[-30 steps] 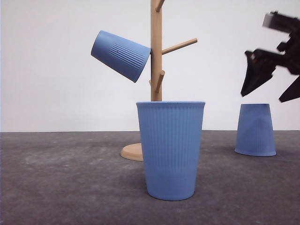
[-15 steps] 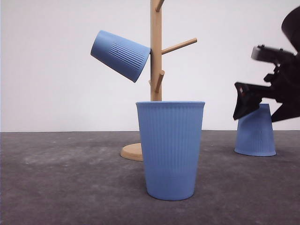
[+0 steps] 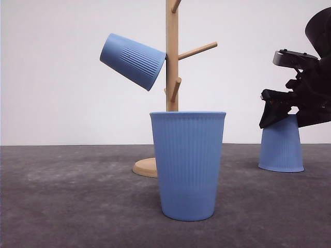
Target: Place three cups
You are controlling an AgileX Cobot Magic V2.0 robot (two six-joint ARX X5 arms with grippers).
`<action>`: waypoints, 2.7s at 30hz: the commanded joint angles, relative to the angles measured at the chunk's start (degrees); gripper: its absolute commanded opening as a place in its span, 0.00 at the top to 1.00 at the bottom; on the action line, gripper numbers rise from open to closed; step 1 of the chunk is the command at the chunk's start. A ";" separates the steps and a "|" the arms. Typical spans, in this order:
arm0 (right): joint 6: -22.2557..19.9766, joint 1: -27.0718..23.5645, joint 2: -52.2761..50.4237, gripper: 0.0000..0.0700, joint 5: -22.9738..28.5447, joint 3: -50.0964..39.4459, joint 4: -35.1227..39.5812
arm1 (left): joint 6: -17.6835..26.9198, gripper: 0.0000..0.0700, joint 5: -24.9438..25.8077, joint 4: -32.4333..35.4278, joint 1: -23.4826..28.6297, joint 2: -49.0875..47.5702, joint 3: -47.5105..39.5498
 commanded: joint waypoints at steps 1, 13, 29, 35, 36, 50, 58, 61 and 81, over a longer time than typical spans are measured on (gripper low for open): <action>-0.20 -0.25 1.09 0.58 -1.09 1.02 -0.16 | -0.61 0.21 -0.17 1.34 -0.22 0.31 0.48; 5.75 -7.18 0.83 0.61 -29.06 21.18 -18.33 | -0.13 0.21 -0.17 4.33 -0.22 0.31 0.48; 19.09 -8.16 0.83 0.61 -56.06 33.38 -14.68 | -0.17 0.21 0.26 6.72 -0.22 0.39 0.48; 16.91 -4.88 0.94 0.61 -51.83 33.38 -15.64 | -0.17 0.21 0.26 6.72 -0.22 0.41 0.48; 16.14 -4.08 0.96 0.61 -50.56 33.38 -16.08 | -0.17 0.21 0.26 6.72 -0.22 0.42 0.48; 6.67 3.69 1.33 0.58 -33.80 33.38 -22.49 | -0.15 0.21 0.28 6.68 -0.22 0.42 0.48; 5.84 4.47 1.24 0.19 -35.01 33.42 -23.44 | -0.10 0.21 6.27 7.35 -0.22 0.42 0.48; 6.32 3.69 0.62 0.17 -38.04 33.96 -23.50 | -0.05 0.21 11.19 8.82 -0.23 0.50 0.48; -10.72 1.50 -26.91 0.17 -20.78 33.81 -63.50 | -2.25 0.32 20.24 20.87 -19.19 17.75 0.46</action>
